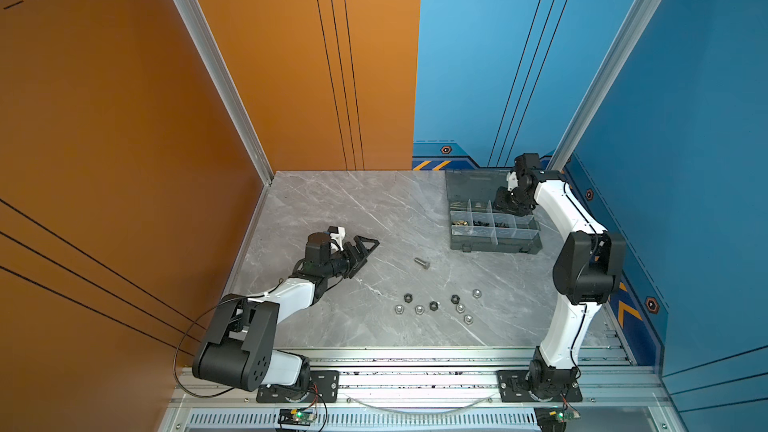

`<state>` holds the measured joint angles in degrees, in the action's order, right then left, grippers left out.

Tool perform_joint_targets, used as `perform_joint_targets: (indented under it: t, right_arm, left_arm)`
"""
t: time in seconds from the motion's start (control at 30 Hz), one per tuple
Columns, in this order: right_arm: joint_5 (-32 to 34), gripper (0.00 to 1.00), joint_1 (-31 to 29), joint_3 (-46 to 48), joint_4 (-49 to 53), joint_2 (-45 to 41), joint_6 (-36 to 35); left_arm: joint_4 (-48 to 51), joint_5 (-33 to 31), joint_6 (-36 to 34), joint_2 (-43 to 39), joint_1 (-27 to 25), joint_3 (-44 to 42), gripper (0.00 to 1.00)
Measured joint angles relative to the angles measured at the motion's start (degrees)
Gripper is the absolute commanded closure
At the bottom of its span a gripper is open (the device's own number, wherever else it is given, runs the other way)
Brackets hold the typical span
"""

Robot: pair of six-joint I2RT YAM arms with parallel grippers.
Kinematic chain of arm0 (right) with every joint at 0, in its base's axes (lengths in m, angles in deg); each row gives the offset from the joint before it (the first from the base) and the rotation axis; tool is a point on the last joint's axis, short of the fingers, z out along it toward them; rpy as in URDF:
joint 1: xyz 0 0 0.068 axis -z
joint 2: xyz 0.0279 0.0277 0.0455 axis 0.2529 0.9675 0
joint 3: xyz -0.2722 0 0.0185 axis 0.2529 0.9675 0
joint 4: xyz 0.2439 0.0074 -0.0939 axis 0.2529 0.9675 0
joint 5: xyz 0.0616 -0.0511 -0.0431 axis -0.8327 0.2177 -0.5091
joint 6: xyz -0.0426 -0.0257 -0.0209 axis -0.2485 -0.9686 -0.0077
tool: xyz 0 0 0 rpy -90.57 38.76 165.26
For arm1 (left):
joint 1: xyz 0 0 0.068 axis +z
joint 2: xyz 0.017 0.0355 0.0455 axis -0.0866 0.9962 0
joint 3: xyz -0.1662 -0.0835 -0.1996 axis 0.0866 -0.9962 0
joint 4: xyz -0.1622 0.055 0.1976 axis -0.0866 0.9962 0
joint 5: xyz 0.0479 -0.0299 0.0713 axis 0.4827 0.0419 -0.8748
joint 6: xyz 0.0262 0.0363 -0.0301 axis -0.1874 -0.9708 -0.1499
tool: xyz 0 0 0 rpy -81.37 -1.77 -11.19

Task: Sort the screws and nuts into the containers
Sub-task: 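Lower the bolt into the compartment and open the right gripper, then move the right gripper back over the silver bolt and hex nuts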

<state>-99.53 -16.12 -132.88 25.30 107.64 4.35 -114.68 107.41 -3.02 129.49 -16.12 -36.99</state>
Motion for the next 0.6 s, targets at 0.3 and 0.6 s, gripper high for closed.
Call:
perform_joint_targets:
  t: [0.3, 0.6]
  right_arm:
    - [-5.25, 0.47, -15.06, 5.92, 2.03, -4.81, -18.86]
    - [-6.71, 0.47, -24.96, 9.38, 2.99, -4.59, -30.14]
  left_arm:
    - [0.0, 0.0, 0.13, -1.03, 0.0, -0.44, 0.02]
    - [-0.02, 0.0, 0.39, -2.82, 0.09, -1.44, 0.02]
